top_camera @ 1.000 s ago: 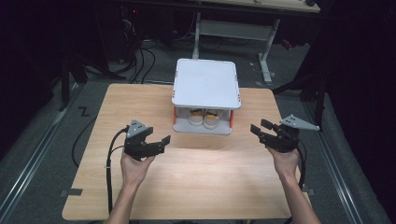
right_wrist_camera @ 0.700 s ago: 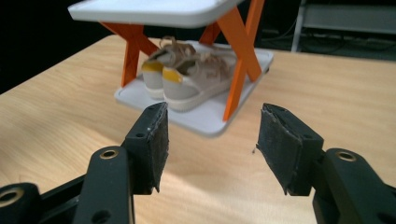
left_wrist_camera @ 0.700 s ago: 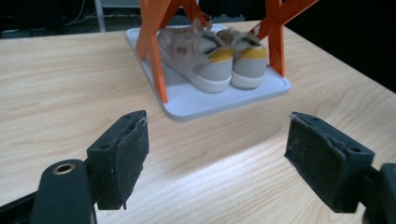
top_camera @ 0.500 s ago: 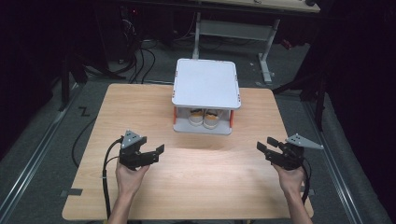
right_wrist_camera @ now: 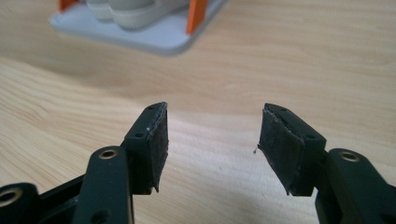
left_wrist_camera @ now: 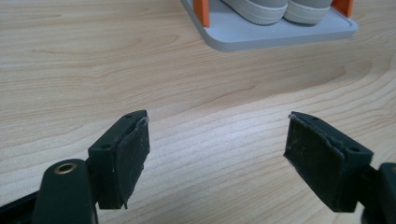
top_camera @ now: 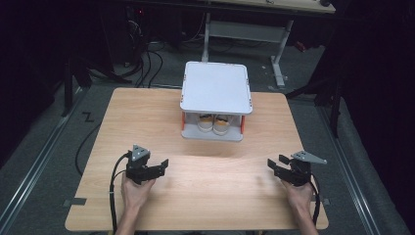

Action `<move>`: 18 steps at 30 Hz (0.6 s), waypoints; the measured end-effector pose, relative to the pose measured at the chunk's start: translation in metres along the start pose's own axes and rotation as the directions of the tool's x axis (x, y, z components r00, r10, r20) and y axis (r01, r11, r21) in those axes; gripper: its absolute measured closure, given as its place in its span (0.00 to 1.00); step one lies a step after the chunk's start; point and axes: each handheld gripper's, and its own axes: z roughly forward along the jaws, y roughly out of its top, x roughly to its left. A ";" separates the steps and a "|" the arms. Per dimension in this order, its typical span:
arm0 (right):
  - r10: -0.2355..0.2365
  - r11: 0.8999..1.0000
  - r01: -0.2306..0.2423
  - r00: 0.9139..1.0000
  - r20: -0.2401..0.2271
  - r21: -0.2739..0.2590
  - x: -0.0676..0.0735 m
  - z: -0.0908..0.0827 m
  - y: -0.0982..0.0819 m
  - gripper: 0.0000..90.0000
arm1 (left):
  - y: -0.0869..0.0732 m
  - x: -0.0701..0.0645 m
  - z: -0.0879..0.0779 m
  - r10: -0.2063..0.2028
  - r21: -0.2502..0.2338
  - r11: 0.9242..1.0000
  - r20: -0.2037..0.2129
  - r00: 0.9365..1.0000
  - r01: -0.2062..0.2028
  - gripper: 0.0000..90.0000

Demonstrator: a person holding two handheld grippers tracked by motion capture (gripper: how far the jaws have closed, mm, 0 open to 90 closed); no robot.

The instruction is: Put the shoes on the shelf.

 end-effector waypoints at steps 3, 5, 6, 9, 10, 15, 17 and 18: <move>-0.017 0.999 0.016 1.000 0.027 0.039 0.000 0.006 -0.004 0.47 | -0.002 0.002 0.005 0.000 0.007 1.000 -0.013 1.000 0.001 0.25; -0.018 0.999 0.016 0.999 0.037 0.048 -0.001 0.008 -0.005 0.47 | -0.003 0.002 0.009 0.004 0.018 1.000 -0.031 1.000 -0.003 0.25; -0.022 0.998 0.020 0.999 0.045 0.053 -0.002 0.010 -0.005 0.47 | -0.004 0.002 0.011 0.013 0.025 1.000 -0.041 0.999 -0.012 0.25; -0.093 0.993 0.086 0.990 0.103 0.078 0.003 0.015 -0.007 0.47 | -0.007 -0.001 0.015 0.028 0.022 0.999 -0.080 0.996 -0.026 0.27; -0.106 0.992 0.097 0.989 0.108 0.084 0.004 0.016 -0.007 0.47 | -0.007 -0.001 0.017 0.032 0.022 0.999 -0.082 0.996 -0.030 0.27; -0.081 0.993 0.072 0.992 0.097 0.093 0.001 0.023 -0.009 0.47 | -0.008 -0.002 0.026 0.040 0.053 0.998 -0.100 0.994 -0.035 0.27; -0.081 0.993 0.071 0.992 0.099 0.094 0.001 0.025 -0.008 0.47 | -0.007 -0.001 0.029 0.057 0.073 0.996 -0.105 0.993 -0.049 0.27; -0.076 0.993 0.066 0.992 0.101 0.098 0.000 0.027 -0.009 0.46 | -0.007 0.000 0.030 0.054 0.078 0.996 -0.107 0.993 -0.045 0.27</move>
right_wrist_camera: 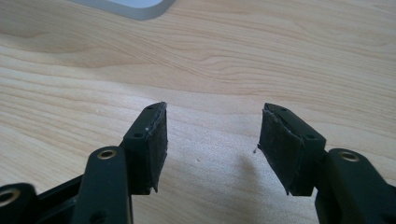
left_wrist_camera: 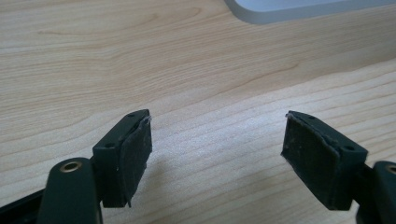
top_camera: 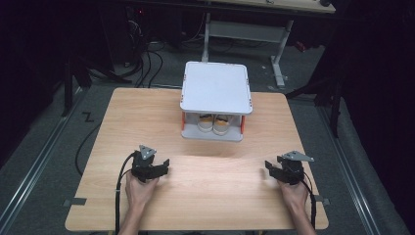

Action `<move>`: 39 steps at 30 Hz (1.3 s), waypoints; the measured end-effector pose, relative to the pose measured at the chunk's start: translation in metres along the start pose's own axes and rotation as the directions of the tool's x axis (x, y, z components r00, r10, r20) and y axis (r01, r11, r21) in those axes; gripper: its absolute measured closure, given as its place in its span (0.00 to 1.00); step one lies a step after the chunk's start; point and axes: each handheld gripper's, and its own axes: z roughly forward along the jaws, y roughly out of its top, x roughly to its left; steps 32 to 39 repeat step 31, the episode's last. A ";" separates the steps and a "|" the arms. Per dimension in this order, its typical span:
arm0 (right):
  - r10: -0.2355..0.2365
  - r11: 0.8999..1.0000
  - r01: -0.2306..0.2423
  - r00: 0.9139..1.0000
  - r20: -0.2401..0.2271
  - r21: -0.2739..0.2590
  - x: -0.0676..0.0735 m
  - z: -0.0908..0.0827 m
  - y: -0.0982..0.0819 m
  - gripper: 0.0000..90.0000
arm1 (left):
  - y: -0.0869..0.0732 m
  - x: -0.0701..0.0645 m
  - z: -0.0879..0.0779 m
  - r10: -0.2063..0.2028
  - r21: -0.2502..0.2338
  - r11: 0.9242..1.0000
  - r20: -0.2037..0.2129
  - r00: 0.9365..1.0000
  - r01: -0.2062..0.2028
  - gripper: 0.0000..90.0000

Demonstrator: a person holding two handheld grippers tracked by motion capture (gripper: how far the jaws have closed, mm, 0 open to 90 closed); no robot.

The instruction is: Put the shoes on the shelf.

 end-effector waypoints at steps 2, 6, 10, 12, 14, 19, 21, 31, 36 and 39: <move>0.002 1.000 -0.002 1.000 0.005 0.010 -0.001 0.002 0.000 0.46 | 0.000 0.001 0.002 -0.005 0.004 1.000 -0.003 1.000 0.005 0.27; -0.028 0.999 0.028 1.000 0.012 0.024 0.001 0.005 -0.001 0.44 | -0.002 -0.001 0.007 0.007 0.032 0.999 -0.010 1.000 -0.007 0.27; -0.024 0.999 0.024 1.000 0.015 0.039 0.000 0.009 -0.003 0.42 | -0.002 -0.003 0.009 0.035 0.041 0.999 -0.030 0.999 -0.034 0.27; -0.022 0.999 0.021 1.000 0.010 0.049 -0.001 0.011 -0.004 0.41 | -0.002 -0.003 0.009 0.035 0.041 0.999 -0.029 0.999 -0.034 0.27; -0.011 0.999 0.011 1.000 0.003 0.053 -0.002 0.012 -0.004 0.39 | -0.002 -0.003 0.009 0.036 0.042 0.999 -0.028 0.999 -0.034 0.26; -0.008 0.998 0.008 1.000 0.002 0.055 -0.002 0.012 -0.004 0.38 | -0.003 -0.004 0.008 0.033 0.043 0.999 -0.028 0.999 -0.032 0.26; -0.008 0.998 0.008 1.000 0.001 0.055 -0.002 0.011 -0.004 0.38 | -0.003 -0.004 0.008 0.033 0.042 0.999 -0.028 0.999 -0.032 0.26; -0.007 0.998 0.007 1.000 0.004 0.054 -0.003 0.012 -0.004 0.37 | -0.003 -0.003 0.008 0.022 0.036 0.999 -0.031 0.999 -0.021 0.28; -0.007 0.998 0.007 1.000 0.004 0.054 -0.003 0.012 -0.004 0.37 | -0.003 -0.003 0.008 0.022 0.036 0.999 -0.031 0.999 -0.021 0.28; -0.007 0.998 0.007 1.000 0.004 0.054 -0.003 0.012 -0.004 0.37 | -0.003 -0.003 0.008 0.022 0.036 0.999 -0.031 0.999 -0.021 0.28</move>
